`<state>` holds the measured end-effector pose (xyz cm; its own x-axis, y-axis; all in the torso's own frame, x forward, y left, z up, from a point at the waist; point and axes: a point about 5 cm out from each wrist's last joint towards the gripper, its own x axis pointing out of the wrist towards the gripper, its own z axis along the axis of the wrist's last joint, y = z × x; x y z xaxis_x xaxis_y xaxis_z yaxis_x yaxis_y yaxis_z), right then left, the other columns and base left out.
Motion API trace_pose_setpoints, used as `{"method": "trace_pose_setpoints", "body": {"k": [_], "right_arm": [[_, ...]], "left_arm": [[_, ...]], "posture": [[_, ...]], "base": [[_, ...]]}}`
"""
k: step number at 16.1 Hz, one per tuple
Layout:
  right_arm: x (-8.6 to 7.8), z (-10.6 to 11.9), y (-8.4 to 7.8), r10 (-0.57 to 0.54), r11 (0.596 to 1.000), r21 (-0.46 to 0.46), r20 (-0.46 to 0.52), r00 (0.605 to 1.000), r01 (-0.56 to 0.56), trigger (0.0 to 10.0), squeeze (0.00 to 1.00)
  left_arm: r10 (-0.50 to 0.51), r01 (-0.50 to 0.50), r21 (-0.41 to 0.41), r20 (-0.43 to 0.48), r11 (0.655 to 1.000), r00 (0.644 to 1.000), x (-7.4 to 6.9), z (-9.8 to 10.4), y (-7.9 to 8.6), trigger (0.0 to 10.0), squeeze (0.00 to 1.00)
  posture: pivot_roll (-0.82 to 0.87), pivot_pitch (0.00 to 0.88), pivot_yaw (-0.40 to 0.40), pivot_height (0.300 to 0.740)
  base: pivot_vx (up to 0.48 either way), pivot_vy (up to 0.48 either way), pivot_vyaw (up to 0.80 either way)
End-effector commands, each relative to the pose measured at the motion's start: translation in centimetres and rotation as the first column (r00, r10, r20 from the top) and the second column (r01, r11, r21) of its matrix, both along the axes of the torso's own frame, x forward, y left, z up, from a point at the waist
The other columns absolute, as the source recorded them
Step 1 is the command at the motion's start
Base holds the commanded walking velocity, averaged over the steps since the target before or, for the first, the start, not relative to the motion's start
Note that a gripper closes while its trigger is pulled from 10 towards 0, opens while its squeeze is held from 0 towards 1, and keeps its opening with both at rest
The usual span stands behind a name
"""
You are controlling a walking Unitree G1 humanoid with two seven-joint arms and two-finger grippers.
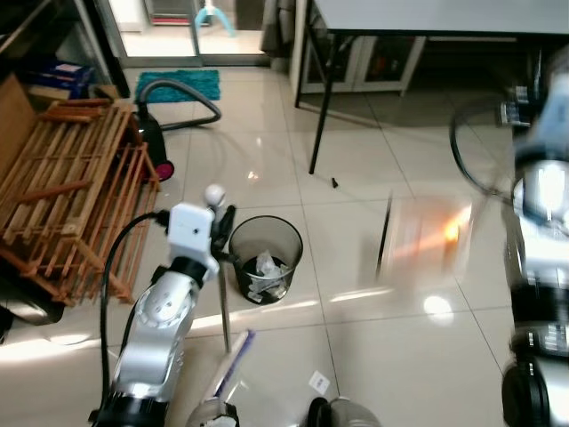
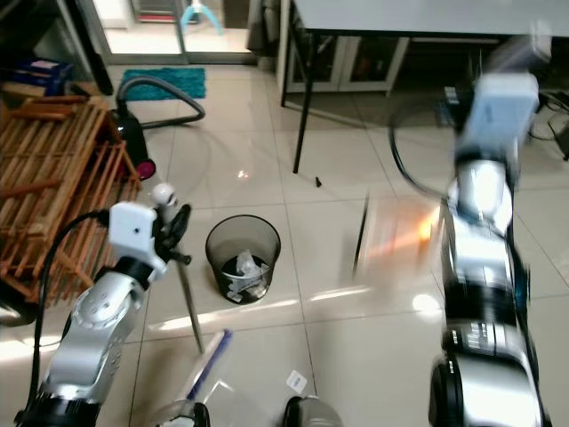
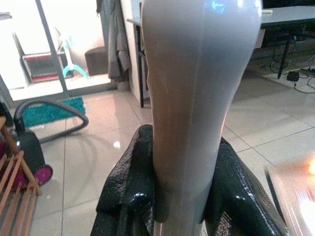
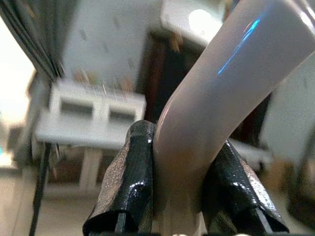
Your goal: Sweep floor
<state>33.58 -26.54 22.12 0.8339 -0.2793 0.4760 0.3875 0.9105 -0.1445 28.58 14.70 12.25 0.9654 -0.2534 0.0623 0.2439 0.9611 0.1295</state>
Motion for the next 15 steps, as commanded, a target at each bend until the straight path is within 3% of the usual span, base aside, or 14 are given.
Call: {"method": "trace_pose_setpoints", "body": {"k": [1,4,5,9,15], "right_arm": [[-0.9,0.6,-0.5,-0.009,0.999,0.037,0.073,0.997,0.006,10.0,0.00],[-1.5,-1.4,0.0,0.008,0.999,0.046,0.023,1.000,-0.009,10.0,0.00],[-1.5,-2.8,1.2,0.034,0.998,0.046,-0.039,0.999,-0.032,10.0,0.00],[-1.2,-4.4,3.5,0.112,0.994,0.027,-0.125,0.986,-0.110,10.0,0.00],[-1.5,-5.9,5.0,0.105,0.994,0.047,-0.182,0.978,-0.097,10.0,0.00]], "left_arm": [[-0.009,0.008,0.046,0.025,0.999,1.000,0.1,0.4,0.1,10.0,0.00],[-0.003,0.002,0.050,0.015,0.999,1.000,-0.1,0.0,0.2,10.0,0.00],[0.003,-0.004,0.050,0.014,0.999,1.000,-0.3,0.0,0.3,10.0,0.00],[0.063,-0.064,0.039,0.023,0.997,0.998,-0.5,0.2,1.1,10.0,0.00],[0.061,-0.063,0.045,0.045,0.997,0.997,0.3,1.0,0.9,10.0,0.00]], "posture": [[-0.02,0.135,0.010,0.740],[-0.02,0.138,0.008,0.740],[-0.02,0.141,-0.001,0.740],[0.00,0.143,-0.021,0.740],[0.00,0.136,-0.004,0.740]], "base": [[0.000,0.000,0.00],[0.000,0.000,0.00],[0.000,0.000,0.00],[-0.214,0.000,0.00],[-0.301,0.000,0.00]]}}
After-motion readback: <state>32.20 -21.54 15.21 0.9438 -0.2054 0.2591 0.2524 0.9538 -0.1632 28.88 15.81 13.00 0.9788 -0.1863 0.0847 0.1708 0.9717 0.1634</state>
